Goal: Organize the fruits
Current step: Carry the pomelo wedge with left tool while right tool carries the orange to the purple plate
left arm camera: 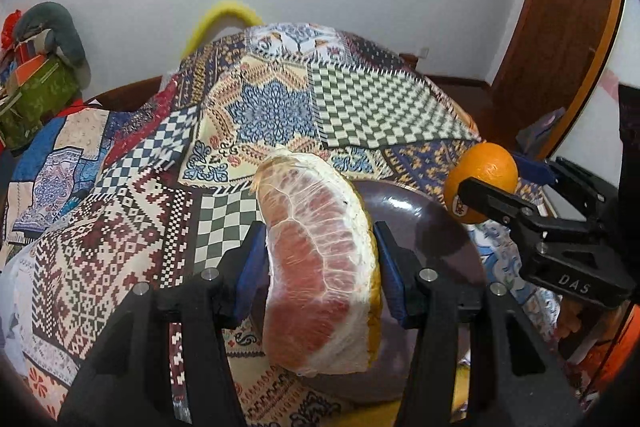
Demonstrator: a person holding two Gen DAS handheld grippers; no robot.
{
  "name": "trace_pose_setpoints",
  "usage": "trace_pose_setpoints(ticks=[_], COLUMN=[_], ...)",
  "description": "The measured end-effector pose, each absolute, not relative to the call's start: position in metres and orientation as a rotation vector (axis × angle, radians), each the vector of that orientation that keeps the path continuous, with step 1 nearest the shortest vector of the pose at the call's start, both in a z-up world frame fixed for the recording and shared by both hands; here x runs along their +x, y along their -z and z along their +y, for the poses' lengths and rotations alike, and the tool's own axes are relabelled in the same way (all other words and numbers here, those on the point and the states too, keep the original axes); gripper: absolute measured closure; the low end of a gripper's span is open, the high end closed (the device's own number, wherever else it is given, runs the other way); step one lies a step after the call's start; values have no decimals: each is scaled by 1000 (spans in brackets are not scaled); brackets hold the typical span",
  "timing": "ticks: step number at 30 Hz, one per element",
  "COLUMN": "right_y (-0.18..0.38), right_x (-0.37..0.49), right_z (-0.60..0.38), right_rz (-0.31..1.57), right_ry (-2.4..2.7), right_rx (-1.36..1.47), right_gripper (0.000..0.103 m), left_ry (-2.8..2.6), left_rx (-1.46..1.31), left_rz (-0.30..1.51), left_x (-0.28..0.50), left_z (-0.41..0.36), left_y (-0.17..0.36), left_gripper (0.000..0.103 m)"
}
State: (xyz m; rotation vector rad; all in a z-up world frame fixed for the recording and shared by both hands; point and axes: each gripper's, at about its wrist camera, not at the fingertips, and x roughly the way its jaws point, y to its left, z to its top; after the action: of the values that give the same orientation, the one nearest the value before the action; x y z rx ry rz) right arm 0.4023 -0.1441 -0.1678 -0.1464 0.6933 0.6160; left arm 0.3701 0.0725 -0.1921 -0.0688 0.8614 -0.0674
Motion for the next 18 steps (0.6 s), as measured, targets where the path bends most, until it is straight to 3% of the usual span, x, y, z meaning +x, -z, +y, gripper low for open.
trace_pose_setpoints(ticks=[18], right_y=[191], right_x=[422], right_z=[-122], right_rz=[785], right_ry=[-666], right_rx=[-281], right_gripper=[40], left_ry=[85], left_rx=[-98], left_rz=[1011], left_x=[403], left_z=[82], left_y=[241], left_gripper=[50])
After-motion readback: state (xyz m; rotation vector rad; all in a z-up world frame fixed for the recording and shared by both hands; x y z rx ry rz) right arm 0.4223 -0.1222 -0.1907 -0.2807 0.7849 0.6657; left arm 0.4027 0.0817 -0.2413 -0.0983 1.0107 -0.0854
